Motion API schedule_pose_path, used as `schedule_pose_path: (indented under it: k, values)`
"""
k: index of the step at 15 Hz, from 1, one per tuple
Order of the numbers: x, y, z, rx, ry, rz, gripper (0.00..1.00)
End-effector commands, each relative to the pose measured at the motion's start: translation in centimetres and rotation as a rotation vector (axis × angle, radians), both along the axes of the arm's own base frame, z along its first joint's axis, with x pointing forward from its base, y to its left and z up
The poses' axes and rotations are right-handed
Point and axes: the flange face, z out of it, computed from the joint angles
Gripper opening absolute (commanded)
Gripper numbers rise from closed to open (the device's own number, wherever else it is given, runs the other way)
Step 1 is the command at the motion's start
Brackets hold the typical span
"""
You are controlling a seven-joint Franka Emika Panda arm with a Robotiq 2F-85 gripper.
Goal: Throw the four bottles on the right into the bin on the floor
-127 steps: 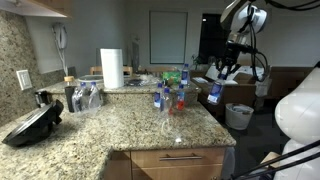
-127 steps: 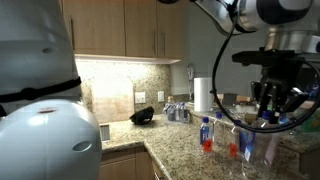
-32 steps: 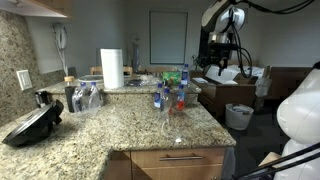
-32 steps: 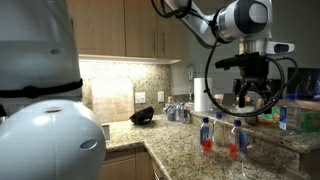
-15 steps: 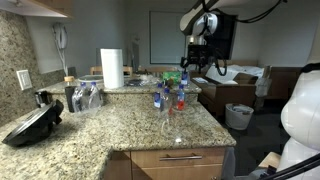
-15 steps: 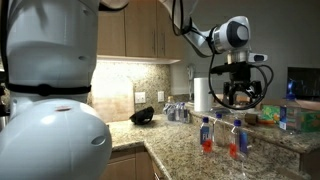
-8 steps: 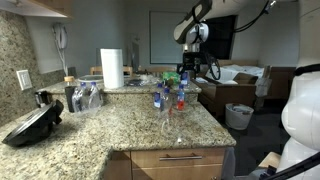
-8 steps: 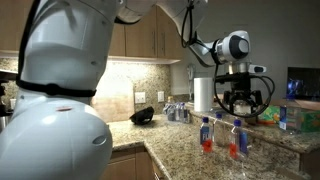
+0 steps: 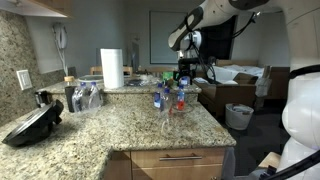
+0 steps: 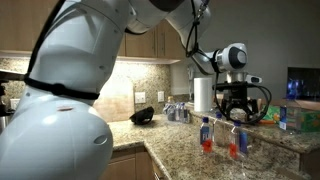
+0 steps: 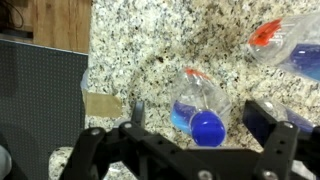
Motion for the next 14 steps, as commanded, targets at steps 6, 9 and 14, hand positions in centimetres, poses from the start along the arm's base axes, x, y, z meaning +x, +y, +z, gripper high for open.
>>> schedule_pose_path:
  k: [6, 9, 14]
  values:
    - [2.3, -0.1, -0.5, -0.019, 0.016, 0.034, 0.95]
    - [2.9, -0.4, -0.1, -0.021, 0.007, 0.036, 0.64]
    - [2.8, -0.8, -0.8, -0.011, 0.068, 0.037, 0.29]
